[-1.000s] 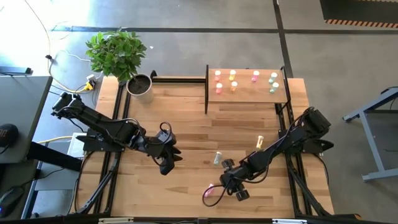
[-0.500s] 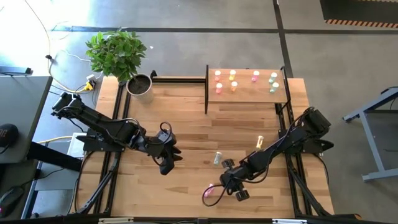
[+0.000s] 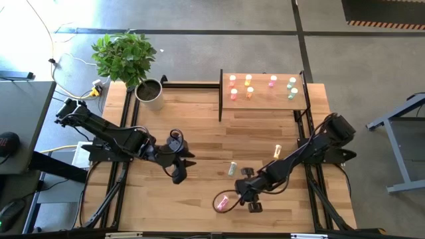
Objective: Pick and place medicine bottles onto shelf by color
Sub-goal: Put the right violet medicine bottle aligned with the other violet medicine bottle on the shelf
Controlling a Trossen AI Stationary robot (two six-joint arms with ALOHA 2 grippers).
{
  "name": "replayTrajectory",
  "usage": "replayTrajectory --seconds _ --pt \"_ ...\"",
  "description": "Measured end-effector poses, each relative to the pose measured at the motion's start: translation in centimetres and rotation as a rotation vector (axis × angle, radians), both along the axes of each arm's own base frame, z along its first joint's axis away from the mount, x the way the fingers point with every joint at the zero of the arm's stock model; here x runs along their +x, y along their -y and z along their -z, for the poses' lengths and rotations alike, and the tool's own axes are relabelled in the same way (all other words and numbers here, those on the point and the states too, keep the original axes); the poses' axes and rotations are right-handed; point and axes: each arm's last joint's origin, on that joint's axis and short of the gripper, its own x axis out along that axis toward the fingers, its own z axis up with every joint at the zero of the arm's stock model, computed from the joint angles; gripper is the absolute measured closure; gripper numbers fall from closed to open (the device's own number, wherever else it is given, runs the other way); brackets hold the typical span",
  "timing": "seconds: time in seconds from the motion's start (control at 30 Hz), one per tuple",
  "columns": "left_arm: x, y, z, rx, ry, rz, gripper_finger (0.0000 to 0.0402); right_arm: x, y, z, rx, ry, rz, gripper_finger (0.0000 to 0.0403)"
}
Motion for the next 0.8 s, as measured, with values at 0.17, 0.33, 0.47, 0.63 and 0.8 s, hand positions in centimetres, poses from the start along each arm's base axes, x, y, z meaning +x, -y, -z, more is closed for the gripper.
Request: replayTrajectory --seconds 0.17,0.33,0.47,0.63,0.8 --pt "0.1 -0.7 0.0 0.104 -0.008 0.002 0.0268 -0.1 0.4 -1.1 0.026 0.03 0.19 0.0297" --pt "0.3 -1.6 -0.1 0.168 -0.018 -0.005 0.0268 -0.3 1.3 -2.8 0.031 0.122 0.442 0.0297" --pt "0.5 -2.5 -0.1 0.204 -0.03 -0.005 0.0268 -0.6 2.3 -4.1 0.006 0.217 0.636 0.0297" --pt "0.7 -3.4 -0.1 0.27 -0.053 0.017 0.0268 -1.4 4.1 -5.9 -0.045 0.312 0.818 0.0297" --pt "0.8 -4.3 -0.1 0.287 -0.063 0.003 0.0268 -2.8 6.6 -8.3 -0.098 0.397 0.952 0.0297"
